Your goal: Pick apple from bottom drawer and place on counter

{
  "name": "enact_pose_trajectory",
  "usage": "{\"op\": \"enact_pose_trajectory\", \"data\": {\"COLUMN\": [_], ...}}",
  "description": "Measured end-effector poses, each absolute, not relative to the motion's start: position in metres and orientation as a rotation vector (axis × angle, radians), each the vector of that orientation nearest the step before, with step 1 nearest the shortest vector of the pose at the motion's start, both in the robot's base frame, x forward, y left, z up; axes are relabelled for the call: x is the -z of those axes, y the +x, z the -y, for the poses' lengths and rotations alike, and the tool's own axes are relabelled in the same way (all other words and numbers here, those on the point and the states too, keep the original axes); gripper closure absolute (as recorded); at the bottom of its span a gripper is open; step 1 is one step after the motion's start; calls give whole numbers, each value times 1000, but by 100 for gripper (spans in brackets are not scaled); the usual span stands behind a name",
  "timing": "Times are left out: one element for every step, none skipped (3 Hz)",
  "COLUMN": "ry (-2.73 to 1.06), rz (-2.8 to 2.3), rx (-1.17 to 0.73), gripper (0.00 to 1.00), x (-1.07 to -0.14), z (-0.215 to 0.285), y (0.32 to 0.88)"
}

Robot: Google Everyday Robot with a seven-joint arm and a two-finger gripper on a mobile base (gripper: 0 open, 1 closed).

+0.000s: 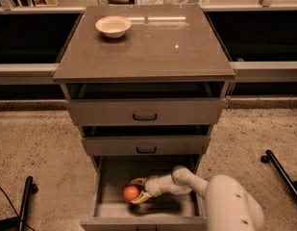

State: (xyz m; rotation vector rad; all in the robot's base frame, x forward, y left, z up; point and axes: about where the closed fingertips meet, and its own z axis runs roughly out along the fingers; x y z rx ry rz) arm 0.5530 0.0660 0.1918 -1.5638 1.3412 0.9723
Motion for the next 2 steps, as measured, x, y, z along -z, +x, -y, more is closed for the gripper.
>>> {"op": "enact_pose_trajectory", "data": {"ry": [-1545, -1537], "rz": [-1092, -893], "rx": [-814, -732], "gripper": [100, 100], "x": [-305, -402], "z": [-50, -31], "y": [563, 532]}}
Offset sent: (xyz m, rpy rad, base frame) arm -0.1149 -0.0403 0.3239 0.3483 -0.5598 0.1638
